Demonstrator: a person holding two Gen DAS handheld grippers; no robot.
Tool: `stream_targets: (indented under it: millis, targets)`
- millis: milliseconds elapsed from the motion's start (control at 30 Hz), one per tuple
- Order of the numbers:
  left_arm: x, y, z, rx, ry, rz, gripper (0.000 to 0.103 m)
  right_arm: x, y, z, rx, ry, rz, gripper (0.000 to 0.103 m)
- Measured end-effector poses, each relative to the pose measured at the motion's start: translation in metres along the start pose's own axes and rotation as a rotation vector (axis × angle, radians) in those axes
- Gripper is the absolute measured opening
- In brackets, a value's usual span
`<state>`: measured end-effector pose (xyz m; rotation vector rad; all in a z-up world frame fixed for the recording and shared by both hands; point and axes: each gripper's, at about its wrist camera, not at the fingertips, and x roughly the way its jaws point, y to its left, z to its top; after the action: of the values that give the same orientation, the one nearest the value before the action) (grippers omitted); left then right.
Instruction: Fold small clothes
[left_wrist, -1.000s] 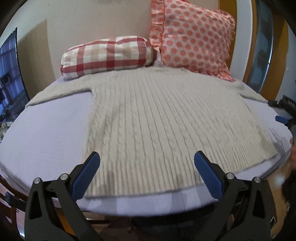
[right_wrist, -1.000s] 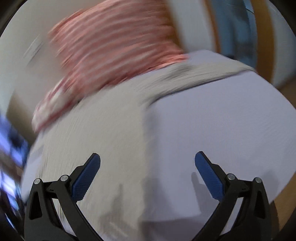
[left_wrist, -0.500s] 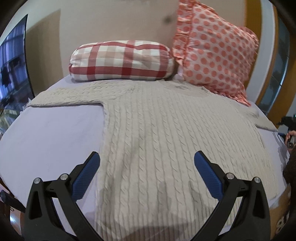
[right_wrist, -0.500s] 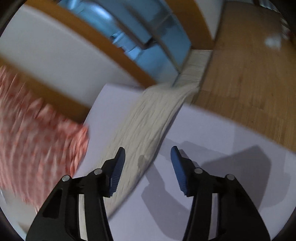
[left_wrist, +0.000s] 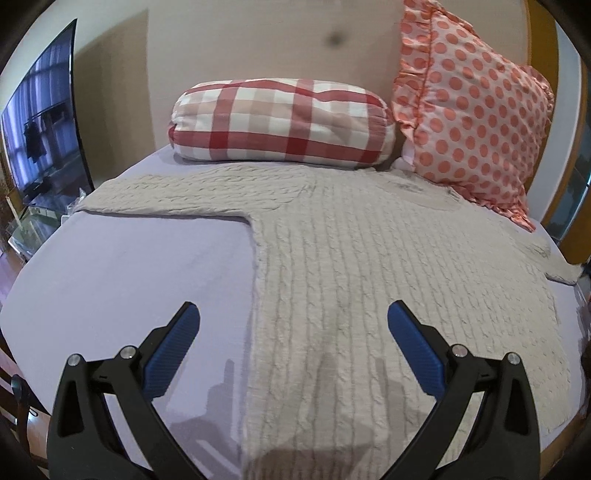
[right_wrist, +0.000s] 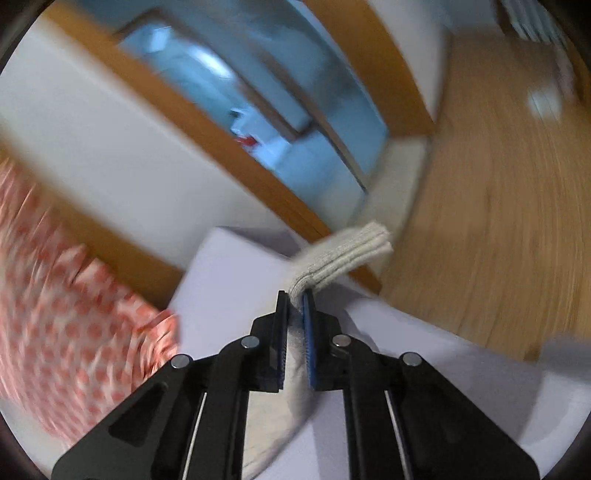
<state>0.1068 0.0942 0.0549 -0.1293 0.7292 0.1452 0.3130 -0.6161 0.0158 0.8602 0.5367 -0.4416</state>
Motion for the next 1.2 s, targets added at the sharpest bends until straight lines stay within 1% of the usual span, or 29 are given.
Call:
stream_targets:
  millis: [100,133,200,267,300,333,400,467,533,600,667,767,800,833,867,933,1000,1067,1133,1200]
  targets:
    - [0.002,0.011,0.0,-0.031,0.005,0.008,0.101,-0.026,0.066,-0.013,-0.175,-0.029,0.111,0.008]
    - [0.001,0.015,0.001,-0.044,0.004,0.009,0.101,-0.037,0.097,-0.024,-0.246,-0.028,0.163,0.008]
    - [-0.001,0.022,0.0,-0.064,-0.004,0.014,0.101,-0.052,0.147,-0.048,-0.349,-0.006,0.254,0.008]
    - [-0.004,0.028,-0.001,-0.081,-0.012,0.013,0.101,-0.065,0.206,-0.089,-0.471,0.05,0.356,0.008]
    - [-0.006,0.031,-0.002,-0.088,-0.015,0.012,0.101,-0.069,0.24,-0.119,-0.546,0.093,0.407,0.008]
    - [-0.007,0.035,-0.003,-0.095,-0.017,0.014,0.101,-0.07,0.257,-0.137,-0.589,0.122,0.43,0.008]
    - [-0.01,0.041,-0.005,-0.106,-0.019,0.013,0.101,-0.066,0.3,-0.198,-0.71,0.224,0.462,0.008]
    - [-0.013,0.049,-0.007,-0.118,-0.02,0.013,0.101,-0.054,0.33,-0.266,-0.823,0.351,0.455,0.008]
    - [-0.016,0.059,-0.009,-0.126,-0.025,0.02,0.101,-0.043,0.344,-0.325,-0.924,0.443,0.42,0.008]
    - [-0.019,0.069,-0.009,-0.132,-0.033,0.031,0.101,-0.035,0.351,-0.369,-0.98,0.502,0.384,0.008]
    - [-0.022,0.081,-0.009,-0.145,-0.042,0.044,0.101,-0.038,0.352,-0.388,-0.992,0.509,0.372,0.008]
    - [-0.021,0.097,-0.007,-0.166,-0.045,0.054,0.101,-0.047,0.358,-0.402,-1.036,0.457,0.334,0.01]
    - [-0.021,0.101,-0.006,-0.171,-0.044,0.057,0.101,-0.049,0.364,-0.409,-1.071,0.446,0.319,0.02]
    - [-0.02,0.105,-0.005,-0.175,-0.046,0.059,0.101,-0.05,0.367,-0.415,-1.105,0.452,0.316,0.031]
    - [-0.019,0.109,-0.004,-0.176,-0.048,0.064,0.101,-0.053,0.369,-0.423,-1.133,0.465,0.327,0.051]
    - [-0.017,0.115,-0.002,-0.182,-0.05,0.077,0.101,-0.063,0.371,-0.439,-1.183,0.445,0.366,0.05]
    - [-0.015,0.12,-0.001,-0.194,-0.045,0.078,0.101,-0.067,0.374,-0.455,-1.245,0.424,0.344,0.044]
    - [-0.016,0.124,-0.001,-0.198,-0.044,0.072,0.101,-0.063,0.376,-0.466,-1.261,0.452,0.317,0.045]
    - [-0.018,0.126,-0.002,-0.193,-0.052,0.08,0.101,-0.066,0.378,-0.47,-1.281,0.426,0.31,0.047]
    - [-0.018,0.13,-0.002,-0.193,-0.056,0.091,0.101,-0.068,0.378,-0.471,-1.282,0.427,0.313,0.049]
